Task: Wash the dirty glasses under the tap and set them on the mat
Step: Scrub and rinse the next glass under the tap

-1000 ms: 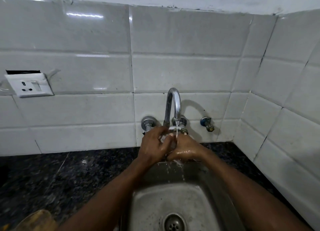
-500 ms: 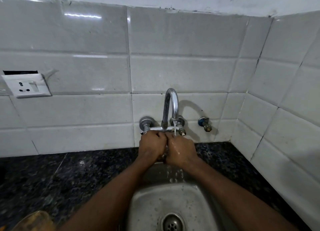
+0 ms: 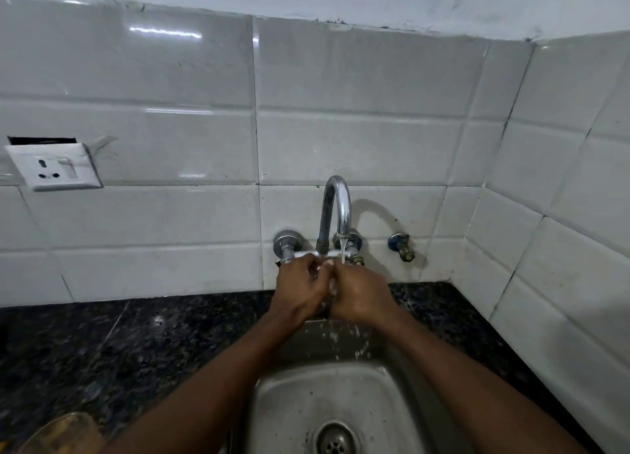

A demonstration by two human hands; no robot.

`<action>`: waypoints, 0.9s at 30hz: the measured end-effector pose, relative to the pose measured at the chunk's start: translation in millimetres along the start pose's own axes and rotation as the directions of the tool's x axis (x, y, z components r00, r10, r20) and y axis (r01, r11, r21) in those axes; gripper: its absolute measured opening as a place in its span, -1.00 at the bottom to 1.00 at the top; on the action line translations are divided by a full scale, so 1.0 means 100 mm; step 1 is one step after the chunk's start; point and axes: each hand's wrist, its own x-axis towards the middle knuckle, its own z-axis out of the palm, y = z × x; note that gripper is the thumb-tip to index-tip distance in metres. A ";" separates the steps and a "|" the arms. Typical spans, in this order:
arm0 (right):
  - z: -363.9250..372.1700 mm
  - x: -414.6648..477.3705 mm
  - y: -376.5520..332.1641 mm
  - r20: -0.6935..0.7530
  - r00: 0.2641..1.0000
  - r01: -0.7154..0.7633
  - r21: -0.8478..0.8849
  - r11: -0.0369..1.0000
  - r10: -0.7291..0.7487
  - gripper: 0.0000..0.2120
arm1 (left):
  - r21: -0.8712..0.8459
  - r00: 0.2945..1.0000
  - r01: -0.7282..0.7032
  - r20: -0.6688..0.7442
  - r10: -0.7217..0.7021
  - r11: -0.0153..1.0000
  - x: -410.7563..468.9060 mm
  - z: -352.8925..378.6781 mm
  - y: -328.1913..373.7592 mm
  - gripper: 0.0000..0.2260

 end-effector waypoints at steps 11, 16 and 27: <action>-0.10 -0.05 -0.02 0.144 0.990 -0.041 0.235 0.971 0.007 -0.62 | 0.101 0.997 -0.081 -0.004 0.082 0.992 0.02 0.02 0.07 -0.62; 0.13 -0.03 -0.09 0.027 0.994 -0.109 0.201 0.974 0.106 0.03 | 0.259 0.995 -0.017 0.102 -0.010 0.966 0.10 0.02 0.11 -0.60; 0.34 0.01 -0.15 -0.430 0.793 0.044 0.746 0.664 0.430 -0.39 | -0.628 0.551 0.778 0.675 -0.490 0.010 -0.22 0.23 0.13 -0.38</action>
